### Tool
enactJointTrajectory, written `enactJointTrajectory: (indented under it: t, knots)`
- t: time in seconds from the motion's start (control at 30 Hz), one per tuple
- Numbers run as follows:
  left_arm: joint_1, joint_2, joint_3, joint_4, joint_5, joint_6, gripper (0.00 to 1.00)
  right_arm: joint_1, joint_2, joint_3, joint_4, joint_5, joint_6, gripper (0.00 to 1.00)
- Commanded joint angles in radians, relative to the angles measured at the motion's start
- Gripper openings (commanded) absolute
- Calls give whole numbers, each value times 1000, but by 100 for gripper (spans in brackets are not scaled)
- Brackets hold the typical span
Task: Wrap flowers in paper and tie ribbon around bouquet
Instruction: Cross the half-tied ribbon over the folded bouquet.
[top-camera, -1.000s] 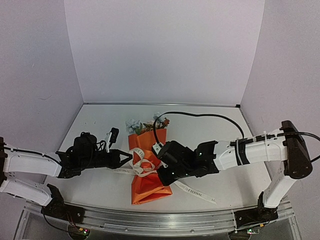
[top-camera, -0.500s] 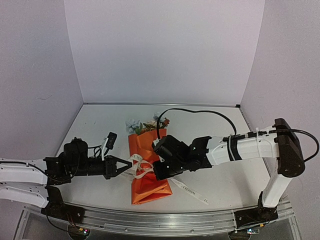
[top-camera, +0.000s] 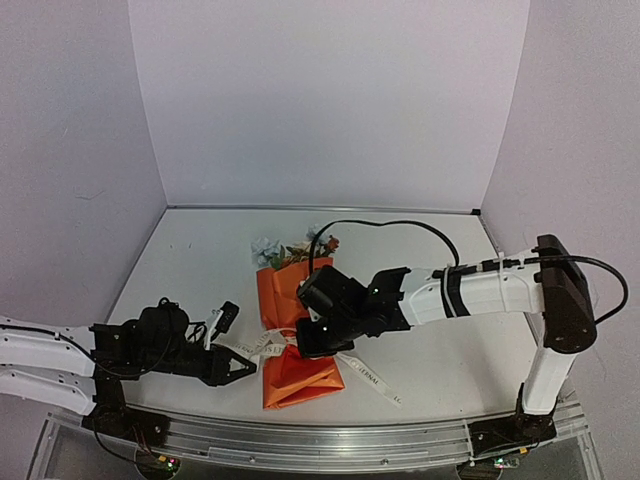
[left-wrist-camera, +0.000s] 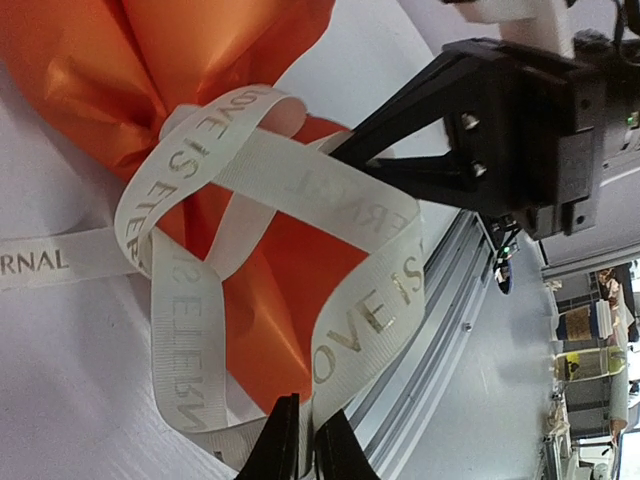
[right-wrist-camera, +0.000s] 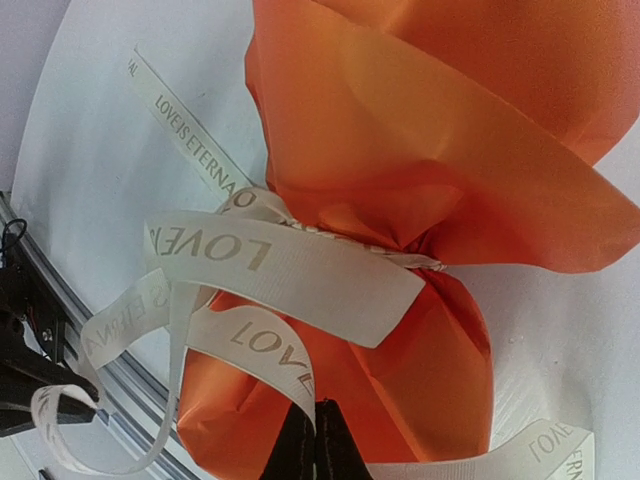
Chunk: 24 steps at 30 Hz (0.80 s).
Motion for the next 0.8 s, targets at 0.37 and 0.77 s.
enactJointTrajectory:
  t: [0.37,0.77]
  knots:
    - [-4,-157,53,-253,-100,-14,49,9,-22,52,-92,41,-62,0]
    - [7,-42,186,-219,-416,39,69,25,13,97,-107,37,-40,0]
